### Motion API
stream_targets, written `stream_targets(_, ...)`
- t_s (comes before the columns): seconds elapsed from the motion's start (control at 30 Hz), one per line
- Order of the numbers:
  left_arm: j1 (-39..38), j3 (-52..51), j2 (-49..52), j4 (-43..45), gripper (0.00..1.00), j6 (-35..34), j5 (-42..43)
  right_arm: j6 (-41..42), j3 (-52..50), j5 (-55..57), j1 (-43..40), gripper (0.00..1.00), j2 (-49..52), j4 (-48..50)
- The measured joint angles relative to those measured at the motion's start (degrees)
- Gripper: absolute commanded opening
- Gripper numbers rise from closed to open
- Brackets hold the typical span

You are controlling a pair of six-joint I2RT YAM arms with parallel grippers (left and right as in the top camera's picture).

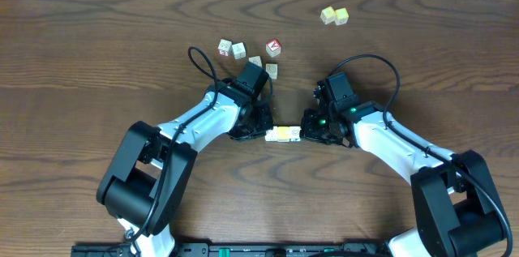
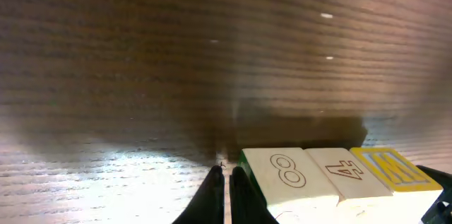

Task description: Lift 3 blocks

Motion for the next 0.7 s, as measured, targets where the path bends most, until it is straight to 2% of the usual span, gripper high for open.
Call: stream_targets(0.7,-0.3,0.0,0.0,0.3,0.07,0.0,0.3,0.0,-1.7,1.9,0.4,0.01,0.0,1.3)
